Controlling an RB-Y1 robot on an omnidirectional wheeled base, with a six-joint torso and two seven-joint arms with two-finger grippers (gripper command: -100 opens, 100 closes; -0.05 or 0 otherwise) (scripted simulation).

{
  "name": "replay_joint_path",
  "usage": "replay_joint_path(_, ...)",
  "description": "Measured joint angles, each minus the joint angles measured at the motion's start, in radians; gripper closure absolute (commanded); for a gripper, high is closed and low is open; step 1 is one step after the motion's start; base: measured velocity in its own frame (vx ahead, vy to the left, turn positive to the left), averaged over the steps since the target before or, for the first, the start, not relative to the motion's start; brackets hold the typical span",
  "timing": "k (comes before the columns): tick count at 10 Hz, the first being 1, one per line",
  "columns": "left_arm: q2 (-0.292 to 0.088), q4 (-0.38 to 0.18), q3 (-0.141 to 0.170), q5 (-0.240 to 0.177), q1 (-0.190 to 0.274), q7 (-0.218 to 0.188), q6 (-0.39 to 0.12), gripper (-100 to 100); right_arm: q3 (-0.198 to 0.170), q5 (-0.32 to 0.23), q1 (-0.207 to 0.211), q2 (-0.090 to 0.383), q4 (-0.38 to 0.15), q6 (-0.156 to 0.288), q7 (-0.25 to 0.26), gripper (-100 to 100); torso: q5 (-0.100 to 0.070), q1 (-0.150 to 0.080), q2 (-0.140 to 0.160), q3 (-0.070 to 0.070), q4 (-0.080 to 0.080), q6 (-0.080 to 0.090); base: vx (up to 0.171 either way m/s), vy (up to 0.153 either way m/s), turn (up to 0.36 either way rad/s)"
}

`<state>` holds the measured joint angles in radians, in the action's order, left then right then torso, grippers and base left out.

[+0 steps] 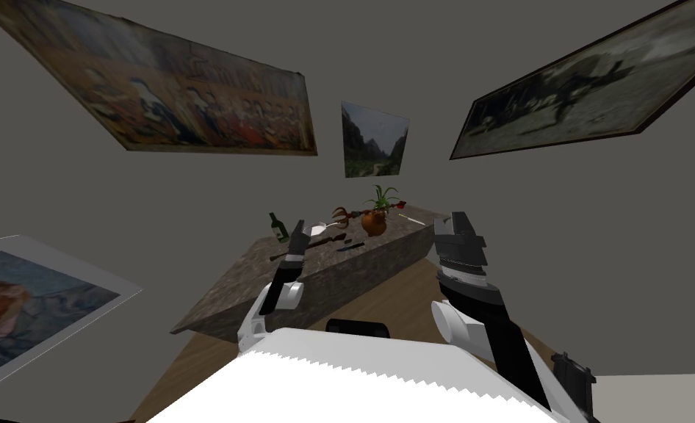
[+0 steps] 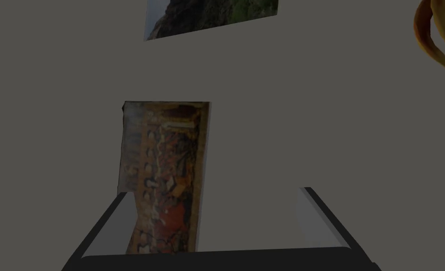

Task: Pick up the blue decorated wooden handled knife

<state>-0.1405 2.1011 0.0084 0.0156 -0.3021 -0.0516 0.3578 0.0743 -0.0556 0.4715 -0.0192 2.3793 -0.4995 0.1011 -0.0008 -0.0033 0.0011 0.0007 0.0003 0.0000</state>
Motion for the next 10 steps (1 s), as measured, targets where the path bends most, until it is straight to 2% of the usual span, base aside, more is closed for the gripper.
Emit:
replay_joint_path(1, -0.010, -0.022, 0.004, -0.002, 0.032, -0.003, -0.026, -100, 0.000, 0.000, 0.000, 0.000, 0.000, 0.000, 0.000, 0, 0.000, -0.001, 0.000, 0.000, 0.000, 0.000, -0.017, -0.051, 0.013)
replay_joint_path(4, -0.028, -0.046, 0.005, -0.006, 0.073, -0.009, -0.099, -100, 0.000, 0.000, 0.000, 0.000, 0.000, 0.000, 0.000, 0, 0.000, -0.001, 0.000, 0.000, 0.000, 0.000, -0.027, -0.063, 0.021)
replay_joint_path(10, -0.053, -0.141, 0.013, -0.018, 0.196, -0.030, -0.254, -100, 0.000, 0.000, 0.000, 0.000, 0.000, 0.000, 0.000, 0, 0.000, -0.001, 0.000, 0.000, 0.000, 0.000, -0.021, -0.061, 0.020)
